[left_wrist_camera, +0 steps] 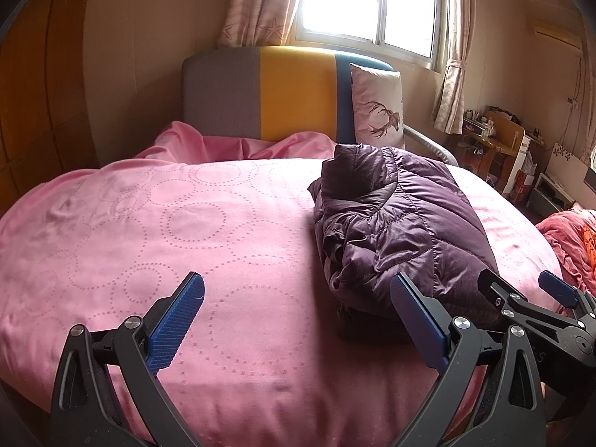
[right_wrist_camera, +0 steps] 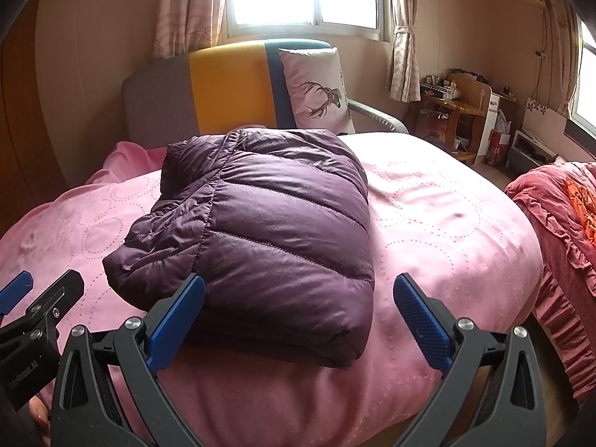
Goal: Fold large clothes
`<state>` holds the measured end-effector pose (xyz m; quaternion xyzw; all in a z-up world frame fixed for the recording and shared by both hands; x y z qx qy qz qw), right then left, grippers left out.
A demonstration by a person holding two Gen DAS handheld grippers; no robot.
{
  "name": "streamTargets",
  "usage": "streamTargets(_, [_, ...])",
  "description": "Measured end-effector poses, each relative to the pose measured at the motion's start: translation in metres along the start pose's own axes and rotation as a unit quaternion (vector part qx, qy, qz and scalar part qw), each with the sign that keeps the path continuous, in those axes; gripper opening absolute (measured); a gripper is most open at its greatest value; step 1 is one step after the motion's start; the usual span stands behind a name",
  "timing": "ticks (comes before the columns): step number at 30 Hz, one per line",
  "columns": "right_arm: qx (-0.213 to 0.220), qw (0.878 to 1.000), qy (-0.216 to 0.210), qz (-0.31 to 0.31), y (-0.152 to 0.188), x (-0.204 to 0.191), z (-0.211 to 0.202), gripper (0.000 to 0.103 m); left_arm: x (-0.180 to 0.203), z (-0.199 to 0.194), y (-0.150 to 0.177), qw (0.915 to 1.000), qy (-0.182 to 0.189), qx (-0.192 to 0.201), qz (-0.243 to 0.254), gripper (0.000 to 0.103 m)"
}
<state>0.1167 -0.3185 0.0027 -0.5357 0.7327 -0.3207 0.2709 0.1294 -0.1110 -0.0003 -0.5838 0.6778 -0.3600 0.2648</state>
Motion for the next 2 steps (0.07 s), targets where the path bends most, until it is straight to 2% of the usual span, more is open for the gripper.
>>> streamTargets(2, [-0.001,1.000,0.000,0.000,0.0006,-0.0004,0.0008,0.101,-0.0020,0.0019,0.0012,1.0000,-0.003,-0.003,-0.003,0.099])
Point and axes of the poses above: each gripper's, at about its wrist camera, not at the fingertips, and z roughly the way its jaws point, x to its right, y to its underside, the point moved 9 cm from there along z, roughly the way its jaws point
